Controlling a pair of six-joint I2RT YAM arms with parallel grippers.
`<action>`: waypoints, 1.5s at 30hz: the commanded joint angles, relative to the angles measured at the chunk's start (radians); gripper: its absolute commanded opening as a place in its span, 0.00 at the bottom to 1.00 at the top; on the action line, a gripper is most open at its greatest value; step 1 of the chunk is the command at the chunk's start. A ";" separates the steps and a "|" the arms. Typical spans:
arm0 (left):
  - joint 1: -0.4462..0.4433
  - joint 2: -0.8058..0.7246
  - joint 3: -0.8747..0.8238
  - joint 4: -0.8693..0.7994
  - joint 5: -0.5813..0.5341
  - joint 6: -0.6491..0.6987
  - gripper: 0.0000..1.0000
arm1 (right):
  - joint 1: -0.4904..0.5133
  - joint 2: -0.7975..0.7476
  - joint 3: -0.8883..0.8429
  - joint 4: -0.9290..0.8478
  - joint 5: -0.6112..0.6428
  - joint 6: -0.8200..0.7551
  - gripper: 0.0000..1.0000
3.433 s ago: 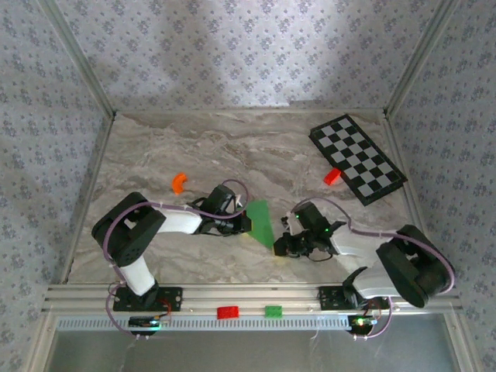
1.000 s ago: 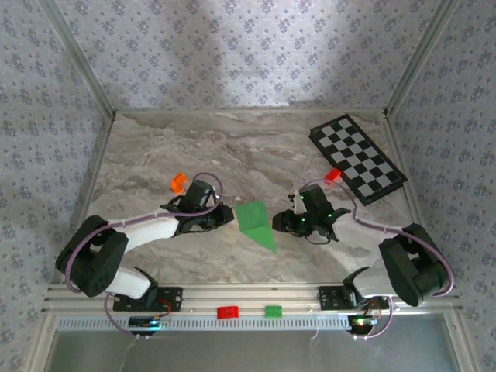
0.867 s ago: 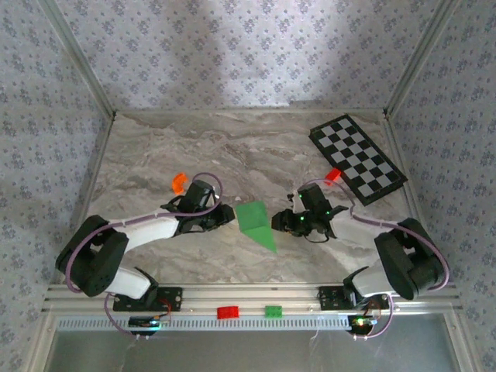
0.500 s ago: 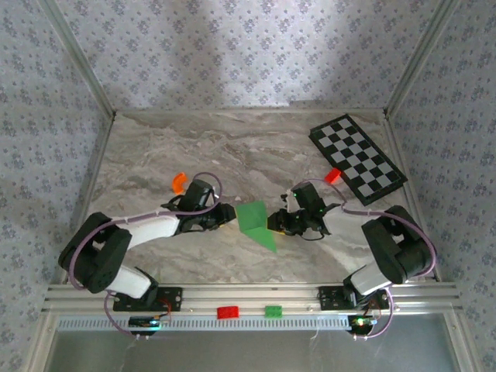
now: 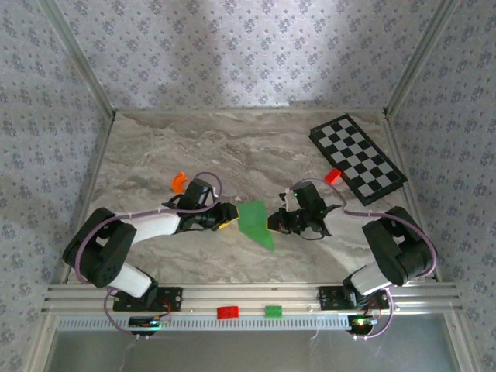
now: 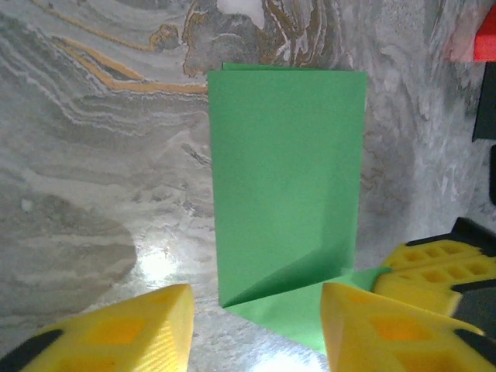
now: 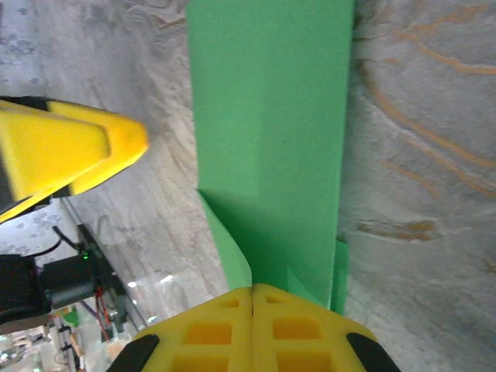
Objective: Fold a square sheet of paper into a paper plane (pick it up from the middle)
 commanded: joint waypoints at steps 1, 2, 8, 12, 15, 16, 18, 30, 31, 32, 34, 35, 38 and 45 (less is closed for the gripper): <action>0.016 0.015 0.020 0.027 0.049 -0.009 0.54 | -0.008 -0.030 -0.027 0.074 -0.057 0.038 0.06; 0.019 0.014 0.021 0.035 0.054 -0.012 0.56 | -0.013 -0.036 -0.035 0.092 -0.065 0.049 0.05; 0.040 0.026 0.022 0.071 0.078 -0.034 0.62 | -0.056 -0.052 -0.095 0.238 -0.114 0.129 0.05; 0.041 0.052 0.039 0.093 0.108 -0.041 0.61 | -0.079 -0.048 -0.133 0.345 -0.138 0.188 0.05; 0.040 0.072 0.037 0.141 0.127 -0.064 0.61 | -0.083 -0.048 -0.141 0.352 -0.141 0.189 0.05; 0.040 0.079 0.042 0.143 0.130 -0.066 0.61 | -0.084 -0.048 -0.142 0.351 -0.144 0.189 0.05; 0.038 0.089 0.055 0.131 0.130 -0.060 0.60 | -0.086 -0.048 -0.144 0.355 -0.146 0.189 0.05; 0.029 0.185 0.084 0.249 0.171 -0.134 0.53 | -0.092 -0.048 -0.162 0.395 -0.151 0.209 0.05; 0.028 0.191 0.086 0.251 0.171 -0.138 0.53 | -0.094 -0.046 -0.166 0.405 -0.150 0.216 0.05; 0.027 0.197 0.088 0.258 0.171 -0.144 0.53 | -0.093 -0.046 -0.168 0.409 -0.152 0.219 0.05; 0.021 0.210 0.090 0.282 0.174 -0.153 0.52 | -0.096 -0.046 -0.167 0.411 -0.159 0.220 0.05; 0.017 0.218 0.096 0.294 0.180 -0.158 0.50 | -0.097 -0.044 -0.167 0.415 -0.163 0.220 0.05; 0.011 0.239 0.113 0.310 0.194 -0.172 0.43 | -0.102 -0.045 -0.174 0.421 -0.167 0.223 0.05; 0.007 0.260 0.127 0.327 0.184 -0.192 0.35 | -0.111 -0.044 -0.180 0.424 -0.179 0.225 0.05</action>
